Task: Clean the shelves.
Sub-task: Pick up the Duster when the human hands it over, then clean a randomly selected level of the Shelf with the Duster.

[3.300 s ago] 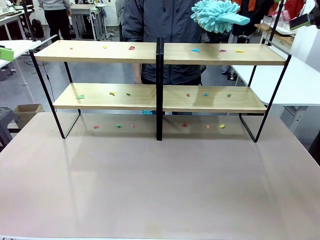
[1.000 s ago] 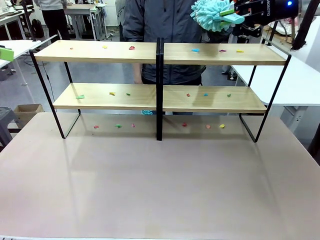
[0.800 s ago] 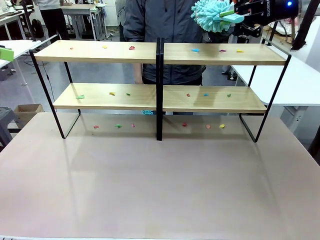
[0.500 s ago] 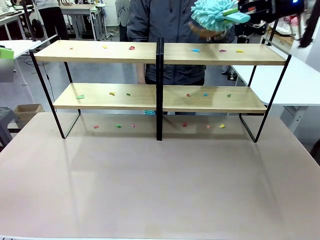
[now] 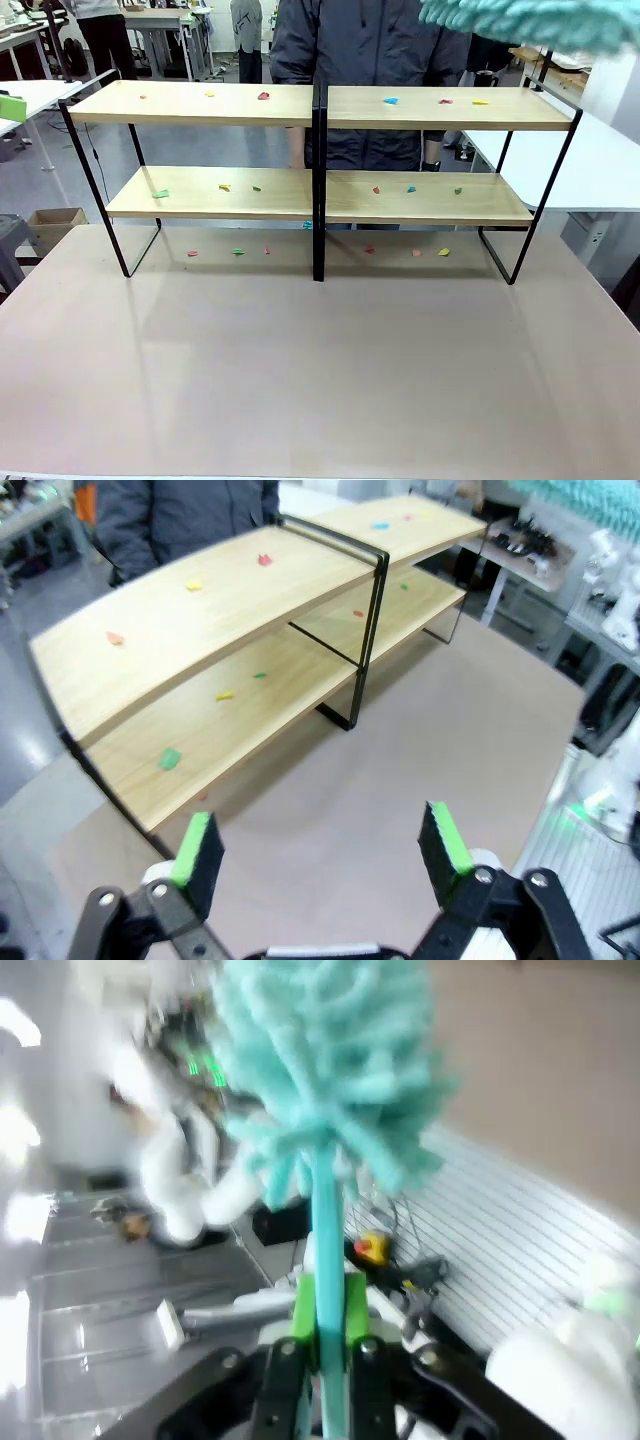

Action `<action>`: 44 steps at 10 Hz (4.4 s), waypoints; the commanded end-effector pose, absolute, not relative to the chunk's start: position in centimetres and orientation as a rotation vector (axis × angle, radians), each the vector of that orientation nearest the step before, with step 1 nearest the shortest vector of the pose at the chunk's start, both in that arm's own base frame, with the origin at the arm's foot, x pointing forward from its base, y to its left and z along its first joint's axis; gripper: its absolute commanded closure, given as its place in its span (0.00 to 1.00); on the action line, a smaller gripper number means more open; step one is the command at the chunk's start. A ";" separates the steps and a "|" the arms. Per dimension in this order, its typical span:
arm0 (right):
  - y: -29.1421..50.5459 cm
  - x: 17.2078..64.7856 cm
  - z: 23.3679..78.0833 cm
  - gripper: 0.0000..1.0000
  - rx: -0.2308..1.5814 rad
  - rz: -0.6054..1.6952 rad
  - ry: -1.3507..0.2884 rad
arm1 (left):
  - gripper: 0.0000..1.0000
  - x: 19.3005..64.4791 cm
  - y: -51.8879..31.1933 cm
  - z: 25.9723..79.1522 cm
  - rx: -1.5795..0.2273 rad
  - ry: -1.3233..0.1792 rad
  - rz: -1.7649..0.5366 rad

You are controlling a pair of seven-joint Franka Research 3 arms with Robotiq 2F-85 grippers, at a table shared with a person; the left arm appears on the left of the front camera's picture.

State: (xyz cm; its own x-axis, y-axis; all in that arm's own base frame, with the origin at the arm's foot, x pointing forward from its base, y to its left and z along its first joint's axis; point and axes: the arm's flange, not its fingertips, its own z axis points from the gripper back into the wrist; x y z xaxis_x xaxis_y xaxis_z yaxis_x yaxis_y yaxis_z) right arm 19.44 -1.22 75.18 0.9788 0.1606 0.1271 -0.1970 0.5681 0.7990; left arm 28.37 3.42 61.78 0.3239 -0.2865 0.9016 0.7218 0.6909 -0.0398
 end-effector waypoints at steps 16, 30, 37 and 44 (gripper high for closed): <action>-5.5 17.0 68.8 1.00 0.853 0.296 0.186 | 0.00 28.5 3.4 61.6 -0.495 -1.043 -0.698; -11.6 15.8 71.1 0.88 0.969 0.167 -0.200 | 0.00 28.5 3.4 61.6 -0.495 -1.043 -0.698; -11.6 15.8 71.1 0.88 0.969 0.167 -0.200 | 0.00 28.5 3.4 61.6 -0.495 -1.043 -0.698; 0.0 20.5 68.7 0.88 0.808 0.300 -0.103 | 0.00 28.5 3.4 61.6 -0.495 -1.043 -0.698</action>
